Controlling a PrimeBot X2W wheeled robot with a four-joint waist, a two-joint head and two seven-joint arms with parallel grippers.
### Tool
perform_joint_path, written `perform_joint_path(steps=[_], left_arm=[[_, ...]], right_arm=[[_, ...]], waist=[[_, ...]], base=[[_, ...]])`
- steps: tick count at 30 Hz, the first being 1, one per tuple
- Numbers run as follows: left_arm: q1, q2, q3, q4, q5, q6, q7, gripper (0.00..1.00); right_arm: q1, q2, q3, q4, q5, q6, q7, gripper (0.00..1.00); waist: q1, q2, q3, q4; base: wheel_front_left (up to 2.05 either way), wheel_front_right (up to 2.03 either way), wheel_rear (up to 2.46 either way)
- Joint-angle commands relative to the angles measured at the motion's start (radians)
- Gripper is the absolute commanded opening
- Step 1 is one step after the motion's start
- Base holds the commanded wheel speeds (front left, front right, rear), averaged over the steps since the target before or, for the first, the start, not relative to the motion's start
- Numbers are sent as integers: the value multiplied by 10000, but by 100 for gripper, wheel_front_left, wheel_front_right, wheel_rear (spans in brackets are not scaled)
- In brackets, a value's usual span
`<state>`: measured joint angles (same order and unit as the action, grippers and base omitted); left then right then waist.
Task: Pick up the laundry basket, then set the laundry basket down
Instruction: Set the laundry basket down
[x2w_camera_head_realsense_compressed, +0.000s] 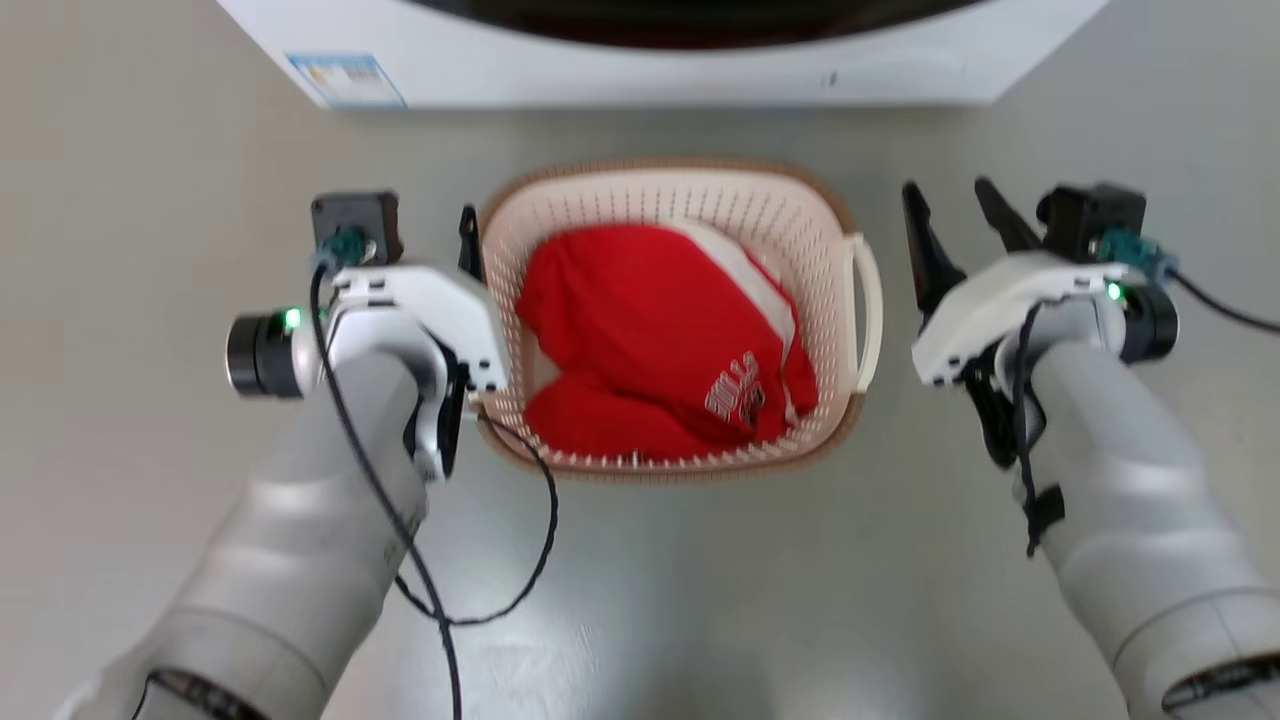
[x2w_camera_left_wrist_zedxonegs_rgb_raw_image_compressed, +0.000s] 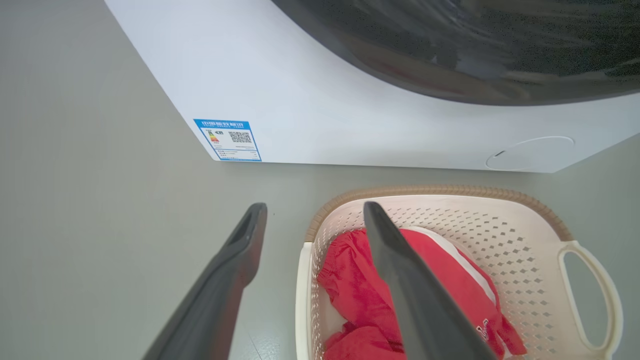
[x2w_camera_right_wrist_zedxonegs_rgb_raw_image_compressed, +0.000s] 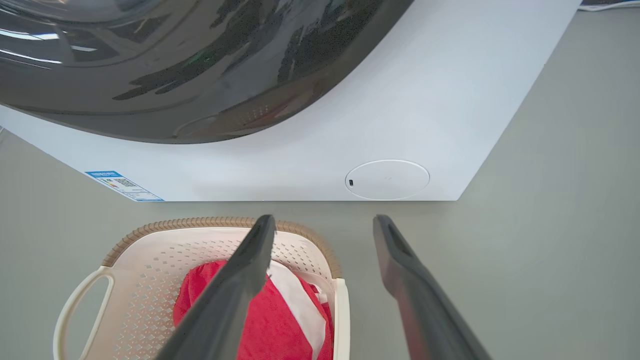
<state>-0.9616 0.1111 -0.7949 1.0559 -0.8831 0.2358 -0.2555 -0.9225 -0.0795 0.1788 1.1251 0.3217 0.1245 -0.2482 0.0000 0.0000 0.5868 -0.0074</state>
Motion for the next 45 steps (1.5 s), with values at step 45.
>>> perform_joint_path(steps=[45], left_arm=[[8085, -486, 7434, -5345, 5747, -2459, -62, 100]], right_arm=[[7807, 122, -2729, -7150, -2497, 62, -135, 100]], waist=[[0, 0, -5999, 639]], base=[[0, 0, 0]])
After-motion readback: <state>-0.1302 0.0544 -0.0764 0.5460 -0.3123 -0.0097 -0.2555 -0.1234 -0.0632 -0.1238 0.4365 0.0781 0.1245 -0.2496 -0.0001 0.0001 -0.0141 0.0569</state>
